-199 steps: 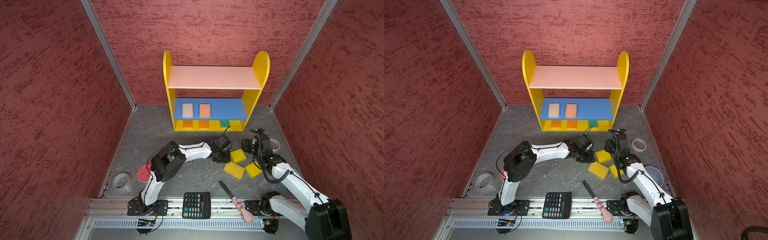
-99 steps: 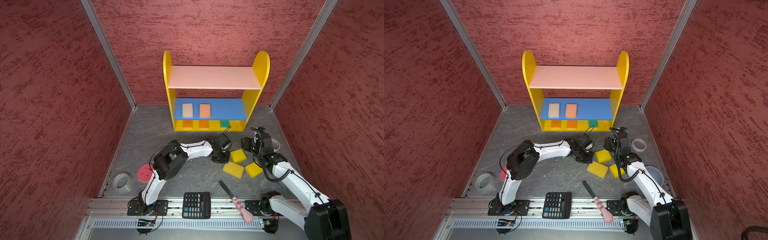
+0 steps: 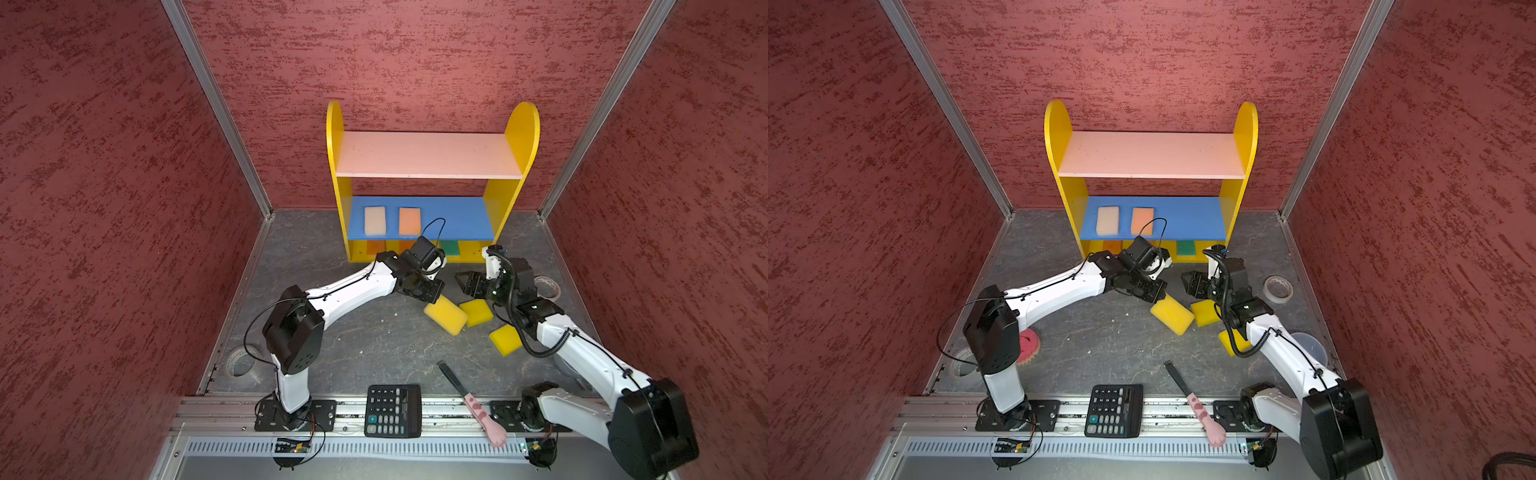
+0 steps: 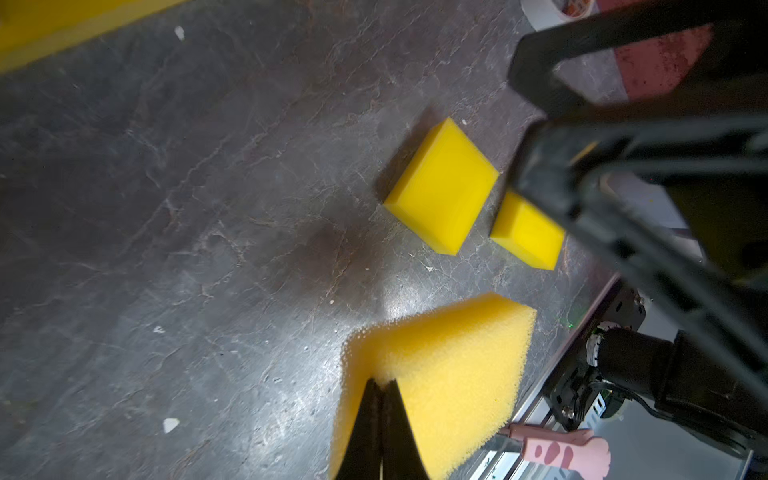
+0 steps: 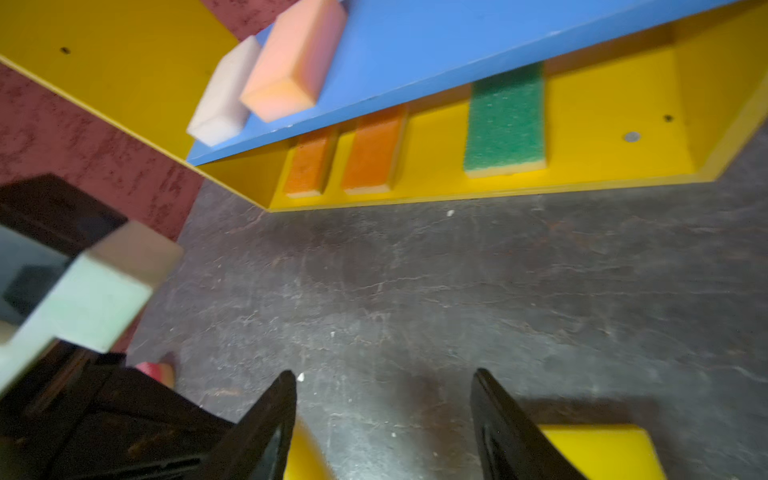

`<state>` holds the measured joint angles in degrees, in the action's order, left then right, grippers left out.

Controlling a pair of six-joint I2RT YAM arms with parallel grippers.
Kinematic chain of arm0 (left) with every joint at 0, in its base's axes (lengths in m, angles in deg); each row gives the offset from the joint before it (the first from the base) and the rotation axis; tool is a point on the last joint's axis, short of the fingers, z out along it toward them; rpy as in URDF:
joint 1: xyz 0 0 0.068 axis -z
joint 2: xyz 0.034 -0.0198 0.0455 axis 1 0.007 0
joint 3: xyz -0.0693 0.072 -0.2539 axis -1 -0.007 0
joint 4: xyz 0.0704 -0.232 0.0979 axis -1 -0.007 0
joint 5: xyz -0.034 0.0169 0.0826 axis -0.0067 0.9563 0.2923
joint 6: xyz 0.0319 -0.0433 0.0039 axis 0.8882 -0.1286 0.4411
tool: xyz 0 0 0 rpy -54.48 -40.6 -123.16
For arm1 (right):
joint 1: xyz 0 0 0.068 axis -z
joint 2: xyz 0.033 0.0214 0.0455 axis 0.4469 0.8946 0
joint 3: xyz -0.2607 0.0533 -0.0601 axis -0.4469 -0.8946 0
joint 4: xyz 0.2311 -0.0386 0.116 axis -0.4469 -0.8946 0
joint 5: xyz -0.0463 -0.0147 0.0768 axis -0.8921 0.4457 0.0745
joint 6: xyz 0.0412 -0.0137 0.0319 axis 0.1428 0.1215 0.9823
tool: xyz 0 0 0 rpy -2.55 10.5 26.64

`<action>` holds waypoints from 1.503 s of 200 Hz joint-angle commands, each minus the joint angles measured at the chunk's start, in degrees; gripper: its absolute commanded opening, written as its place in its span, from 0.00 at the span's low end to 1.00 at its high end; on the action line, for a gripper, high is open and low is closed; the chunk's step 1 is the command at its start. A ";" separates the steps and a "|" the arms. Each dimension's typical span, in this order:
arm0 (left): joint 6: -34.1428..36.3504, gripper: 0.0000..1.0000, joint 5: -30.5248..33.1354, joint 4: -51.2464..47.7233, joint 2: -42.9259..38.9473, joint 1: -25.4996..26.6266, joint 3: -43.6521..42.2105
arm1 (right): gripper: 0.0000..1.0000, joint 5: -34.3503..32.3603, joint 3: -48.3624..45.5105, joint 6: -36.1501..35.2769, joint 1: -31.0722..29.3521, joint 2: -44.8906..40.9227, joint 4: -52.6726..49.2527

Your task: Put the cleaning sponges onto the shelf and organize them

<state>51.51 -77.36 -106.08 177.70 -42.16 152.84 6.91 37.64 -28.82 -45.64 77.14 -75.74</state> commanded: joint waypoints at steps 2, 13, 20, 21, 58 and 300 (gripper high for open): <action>6.06 0.00 0.83 -4.30 -2.03 -1.77 1.70 | 0.73 2.93 1.26 -1.31 -2.95 -1.71 4.47; 7.21 0.00 1.61 -4.93 -3.17 -2.30 1.83 | 0.73 4.35 1.30 -0.80 -4.09 -1.54 5.72; 7.98 0.00 2.12 -5.18 -3.88 -2.52 1.80 | 0.74 5.25 1.57 -0.34 -4.86 -1.26 6.35; 8.08 0.00 2.19 -5.24 -3.97 -2.57 1.79 | 0.74 5.37 1.61 -0.25 -4.97 -1.20 6.43; 9.91 0.00 4.58 -7.46 -7.37 -3.67 2.89 | 0.78 9.40 3.51 1.05 -9.35 1.14 9.67; 4.35 0.77 -14.28 1.59 -22.46 -18.74 -7.86 | 0.00 18.00 3.02 12.76 -10.79 5.45 22.58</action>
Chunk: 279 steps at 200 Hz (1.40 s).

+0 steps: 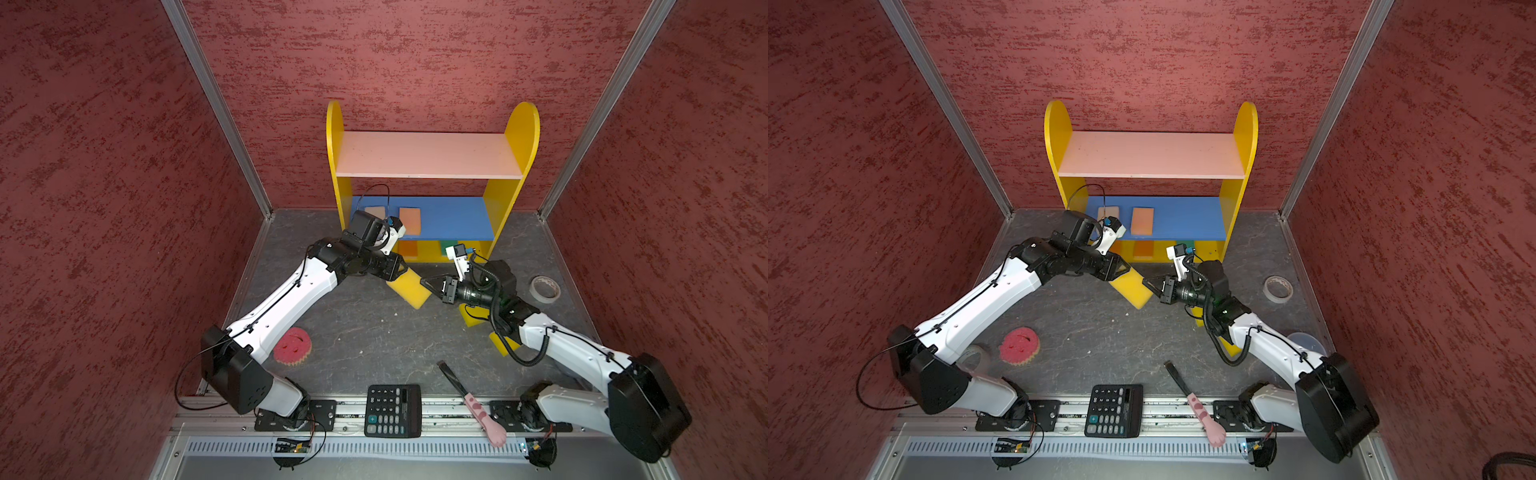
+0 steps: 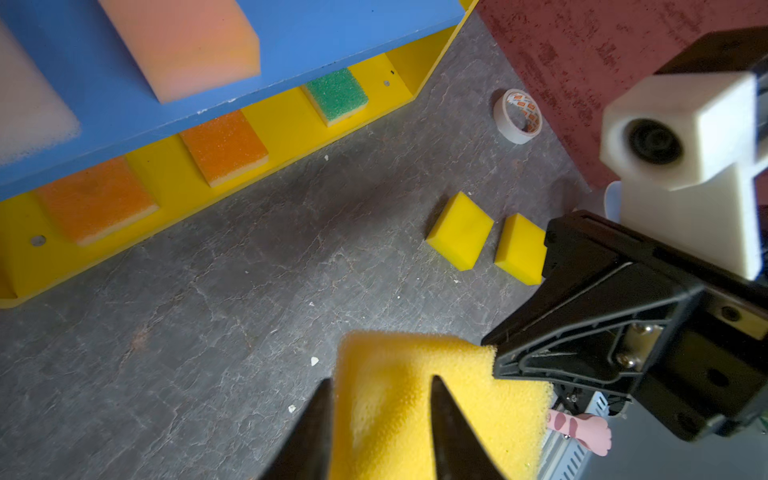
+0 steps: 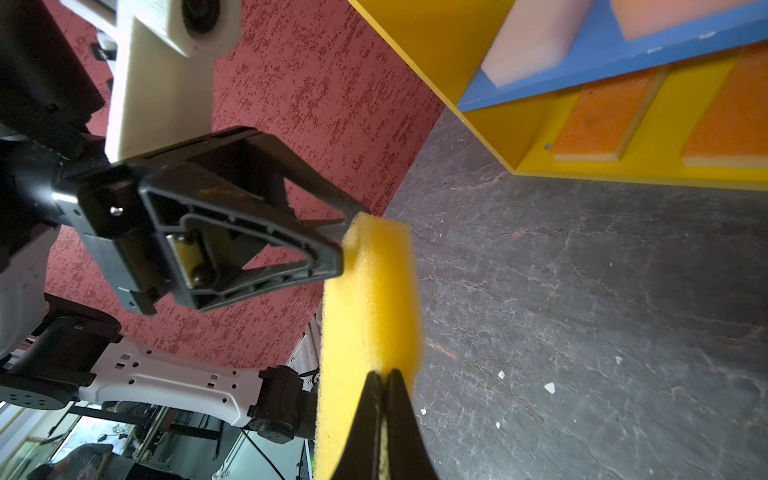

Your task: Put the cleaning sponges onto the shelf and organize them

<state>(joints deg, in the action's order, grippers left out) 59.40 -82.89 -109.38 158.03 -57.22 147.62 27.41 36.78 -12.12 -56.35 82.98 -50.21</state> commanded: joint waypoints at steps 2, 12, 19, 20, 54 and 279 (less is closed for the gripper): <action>-3.92 0.78 -9.11 5.38 -2.96 -4.11 -3.02 | 0.00 -2.77 4.18 -4.37 -0.08 -0.39 -3.50; -6.13 0.86 -11.25 7.49 -4.26 -6.74 -4.82 | 0.00 -3.94 5.93 -6.16 -0.08 -0.52 -5.88; -8.01 0.91 -12.48 9.04 -5.38 -8.77 -5.98 | 0.00 -5.18 6.97 -7.55 0.00 -0.71 -7.38; -8.34 0.91 -12.63 9.27 -5.56 -9.06 -6.21 | 0.00 -5.31 7.10 -7.71 0.00 -0.77 -7.57; -13.63 0.99 -14.47 15.99 -14.61 -15.84 -13.72 | 0.00 -16.67 13.00 -14.02 0.88 -0.51 -16.24; -18.30 1.00 -12.70 17.32 -25.79 -22.02 -17.72 | 0.00 -38.87 28.08 -6.08 16.93 28.83 -2.33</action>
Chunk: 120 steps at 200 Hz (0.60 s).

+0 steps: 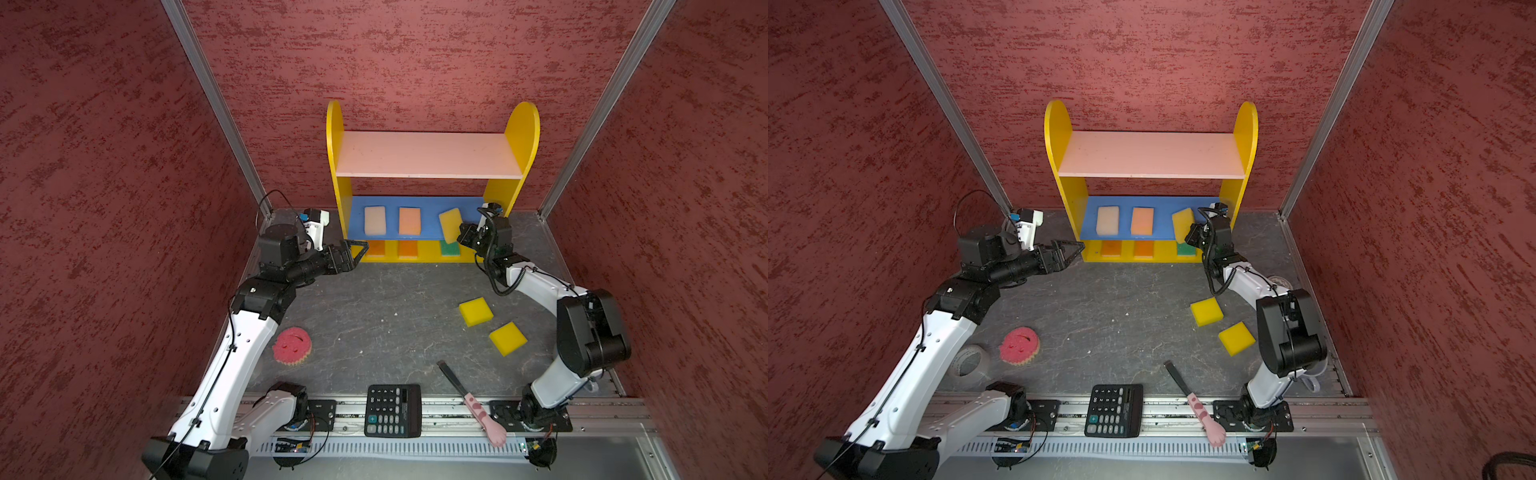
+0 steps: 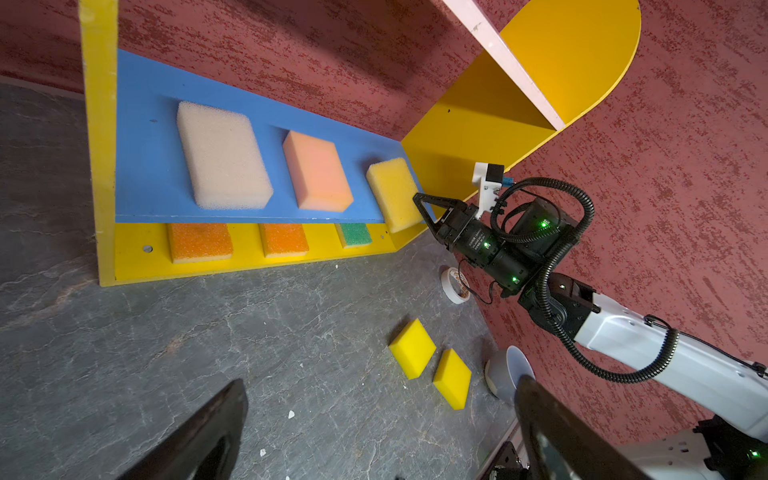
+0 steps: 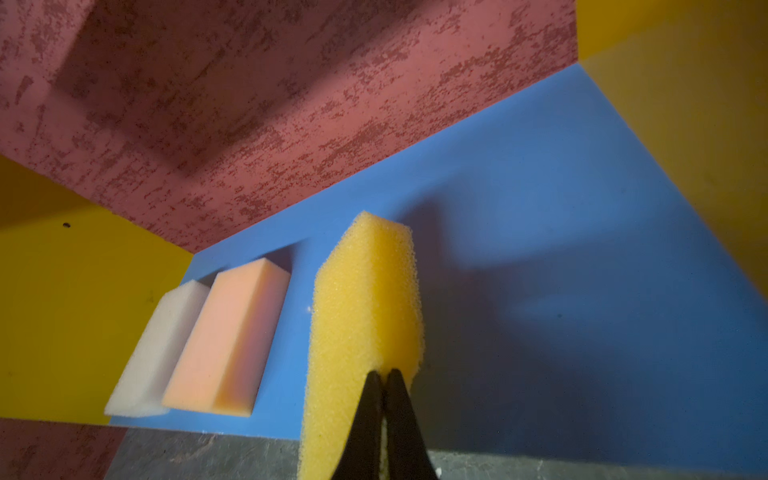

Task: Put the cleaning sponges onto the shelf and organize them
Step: 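Set the porous yellow sponge upright on the blue shelf beside the peach sponge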

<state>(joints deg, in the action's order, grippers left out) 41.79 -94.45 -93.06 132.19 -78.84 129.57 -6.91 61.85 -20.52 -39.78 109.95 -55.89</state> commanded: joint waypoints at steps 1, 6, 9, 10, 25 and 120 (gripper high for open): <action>-0.70 1.00 -1.18 0.95 0.09 -0.40 0.31 | 0.00 -4.62 3.09 2.33 0.34 2.01 3.36; -0.81 1.00 -1.22 0.99 0.06 -0.39 0.17 | 0.00 -4.78 3.67 2.42 0.34 2.58 3.25; -0.94 1.00 -1.24 0.94 0.06 -0.39 0.07 | 0.00 -4.72 4.07 2.44 0.32 3.06 3.16; -0.97 1.00 -1.22 0.97 0.06 -0.39 0.05 | 0.00 -4.66 4.19 2.44 0.32 3.23 3.09; -1.39 1.00 -1.22 1.12 0.06 -0.40 -0.58 | 0.00 -4.14 6.78 2.21 0.36 5.44 1.81; -3.89 1.00 -0.50 3.00 0.51 -0.48 -1.52 | 0.00 -4.45 10.39 1.62 0.40 7.83 -4.88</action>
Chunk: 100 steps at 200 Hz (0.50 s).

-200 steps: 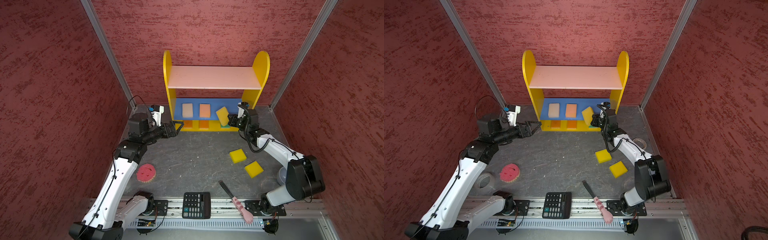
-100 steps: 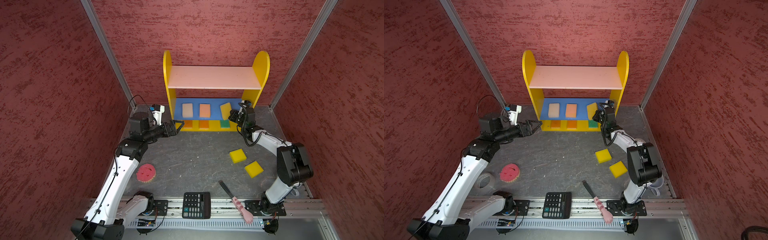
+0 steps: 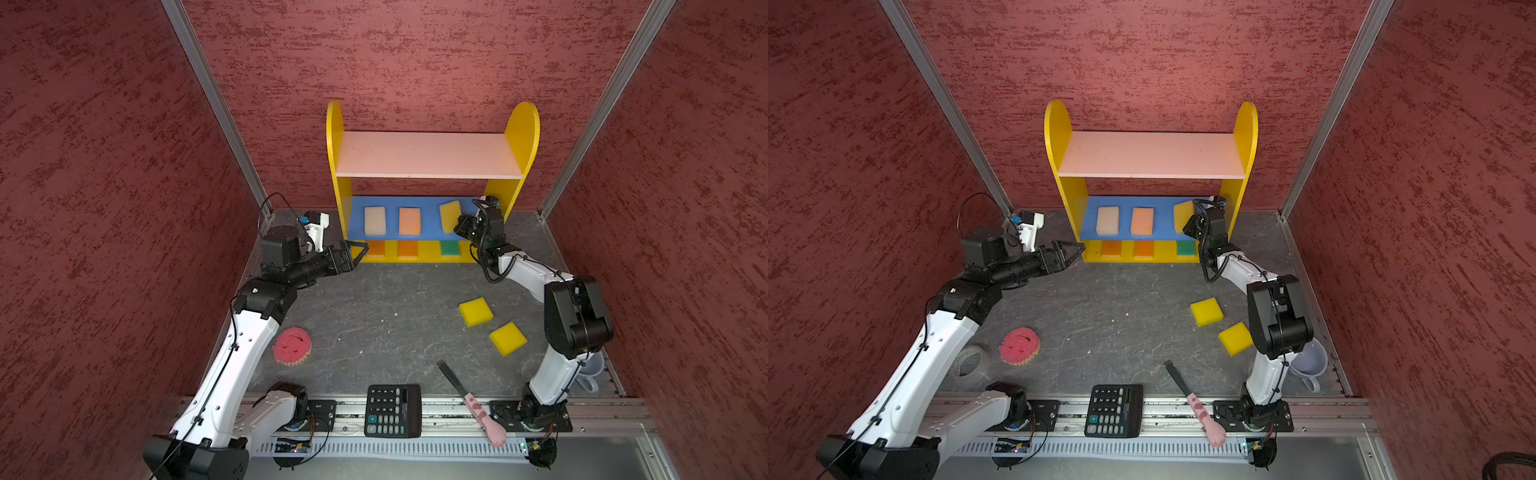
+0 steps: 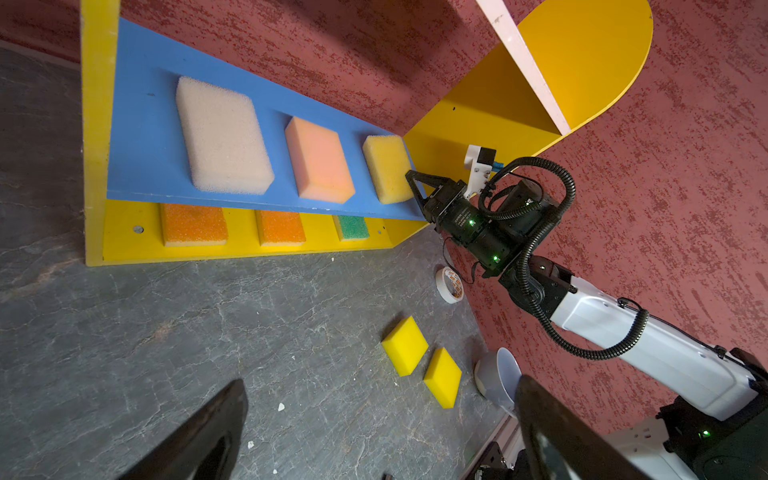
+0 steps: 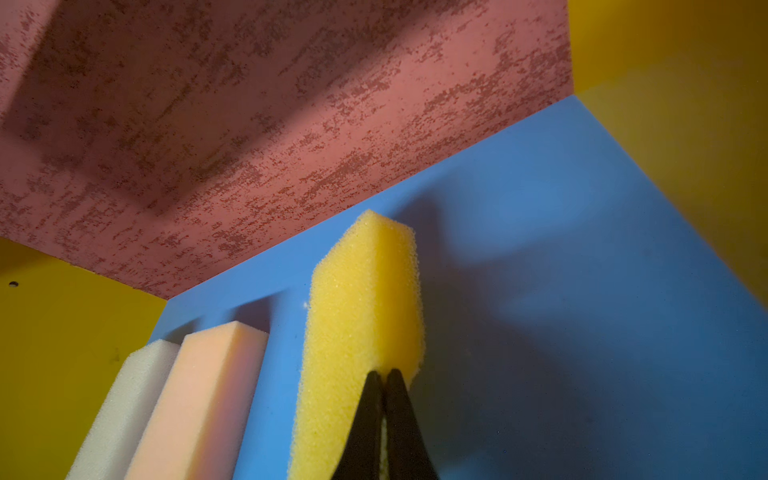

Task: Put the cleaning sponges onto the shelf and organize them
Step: 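Set the porous yellow sponge upright on the blue shelf beside the peach sponge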

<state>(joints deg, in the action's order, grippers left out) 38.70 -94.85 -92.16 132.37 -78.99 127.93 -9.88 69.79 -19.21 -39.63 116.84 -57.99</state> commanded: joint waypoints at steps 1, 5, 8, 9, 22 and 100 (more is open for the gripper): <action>-0.81 1.00 -0.11 2.07 0.33 -0.33 0.14 | 0.00 -1.38 2.50 0.32 0.25 0.93 -2.79; -0.86 1.00 -0.10 2.18 0.33 -0.33 0.16 | 0.00 -1.23 2.59 0.33 0.25 1.12 -2.79; -0.91 1.00 -0.11 2.12 0.32 -0.33 0.09 | 0.00 -1.14 2.70 0.43 0.25 1.28 -2.86; -0.90 1.00 -0.12 2.12 0.32 -0.33 0.13 | 0.00 -1.12 2.70 0.47 0.29 1.31 -2.87; -1.07 1.00 -0.02 2.30 0.23 -0.33 -0.08 | 0.00 -0.91 2.78 0.95 0.25 1.66 -2.84; -1.87 0.99 1.36 2.48 -0.27 -0.32 -0.81 | 0.00 -0.57 3.82 2.38 0.76 3.97 -5.47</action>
<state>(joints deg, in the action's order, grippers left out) 37.15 -94.41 -90.83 132.63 -78.99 127.53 -9.83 72.67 -18.03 -39.41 120.00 -61.27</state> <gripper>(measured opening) 0.996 0.052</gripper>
